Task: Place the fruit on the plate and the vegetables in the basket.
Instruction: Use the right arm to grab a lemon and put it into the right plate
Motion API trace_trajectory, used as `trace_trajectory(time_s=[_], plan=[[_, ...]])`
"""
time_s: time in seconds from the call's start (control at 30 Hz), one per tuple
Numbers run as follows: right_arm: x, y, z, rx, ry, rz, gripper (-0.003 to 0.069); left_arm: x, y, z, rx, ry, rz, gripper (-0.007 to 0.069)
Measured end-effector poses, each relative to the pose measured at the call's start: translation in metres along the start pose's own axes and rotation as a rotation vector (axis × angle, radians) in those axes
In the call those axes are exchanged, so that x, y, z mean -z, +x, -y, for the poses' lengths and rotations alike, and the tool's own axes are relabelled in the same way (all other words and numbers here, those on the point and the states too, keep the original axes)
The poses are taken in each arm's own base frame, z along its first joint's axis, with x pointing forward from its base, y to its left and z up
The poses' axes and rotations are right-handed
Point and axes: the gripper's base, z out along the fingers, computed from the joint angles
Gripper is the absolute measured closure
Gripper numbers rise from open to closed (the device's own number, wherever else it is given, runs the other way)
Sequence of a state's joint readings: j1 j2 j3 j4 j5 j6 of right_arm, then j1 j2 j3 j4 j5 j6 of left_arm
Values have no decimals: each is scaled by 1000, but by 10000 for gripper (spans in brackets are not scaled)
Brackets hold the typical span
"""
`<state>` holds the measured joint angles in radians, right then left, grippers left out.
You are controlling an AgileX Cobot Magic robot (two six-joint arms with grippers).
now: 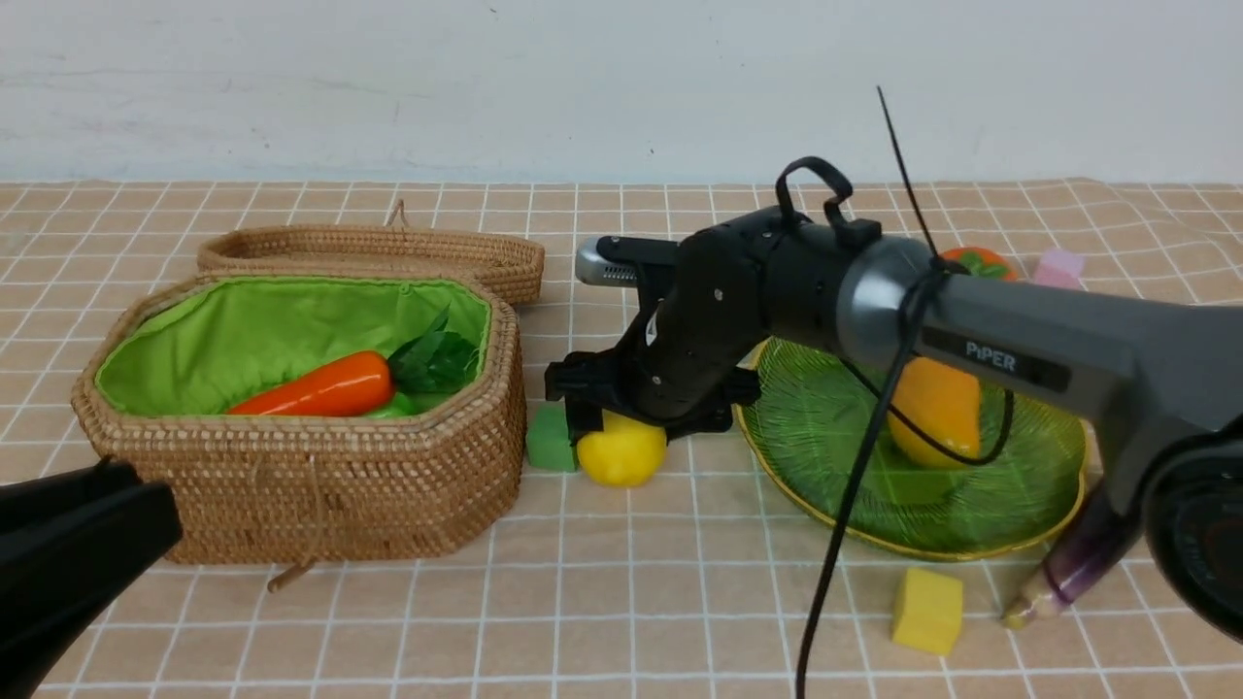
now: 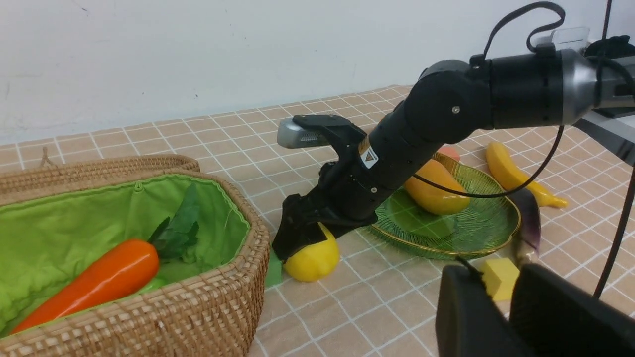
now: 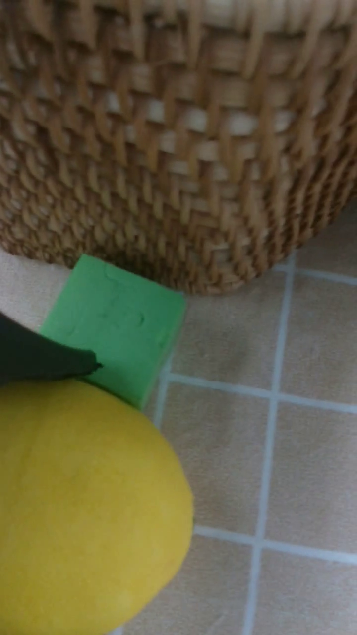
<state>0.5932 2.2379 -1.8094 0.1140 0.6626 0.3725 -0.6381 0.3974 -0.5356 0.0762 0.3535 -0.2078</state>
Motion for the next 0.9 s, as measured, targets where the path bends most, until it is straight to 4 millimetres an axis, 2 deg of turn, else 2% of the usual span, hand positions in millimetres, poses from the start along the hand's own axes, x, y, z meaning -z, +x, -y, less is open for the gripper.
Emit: trace_trajectory(time_s=[0.17, 0.27, 0.37, 0.47, 0.5, 0.53, 0.6, 0.67, 0.7, 0.8, 0.9], plan=[[1, -1, 0, 9, 5, -1, 42, 0, 0, 0, 0, 0, 0, 481], [10, -2, -1, 42, 22, -32, 42, 0, 0, 0, 0, 0, -2, 481], [40, -7, -3, 98, 63, -45, 42, 0, 0, 0, 0, 0, -2, 480], [85, -19, 0, 155, 131, 3, 42, 0, 1, 0, 0, -1, -4, 480], [104, -27, 8, 150, 177, 30, 42, 0, 1, 0, 0, -1, -4, 480], [106, -27, 8, 150, 183, 31, 42, 0, 1, 0, 0, -1, -4, 480], [117, -35, 31, 102, 267, 38, 42, 0, 0, 0, 0, 0, 1, 480], [113, -37, 44, 81, 301, 23, 42, 0, 0, 0, 0, 0, 1, 479], [105, -39, 59, 58, 331, 4, 42, 0, 0, 0, 0, 0, 1, 478], [75, -37, 88, 14, 375, -67, 42, 0, 1, 0, 0, 0, 0, 477], [61, -34, 100, -8, 387, -102, 42, 0, 1, 0, 0, 0, 0, 477]])
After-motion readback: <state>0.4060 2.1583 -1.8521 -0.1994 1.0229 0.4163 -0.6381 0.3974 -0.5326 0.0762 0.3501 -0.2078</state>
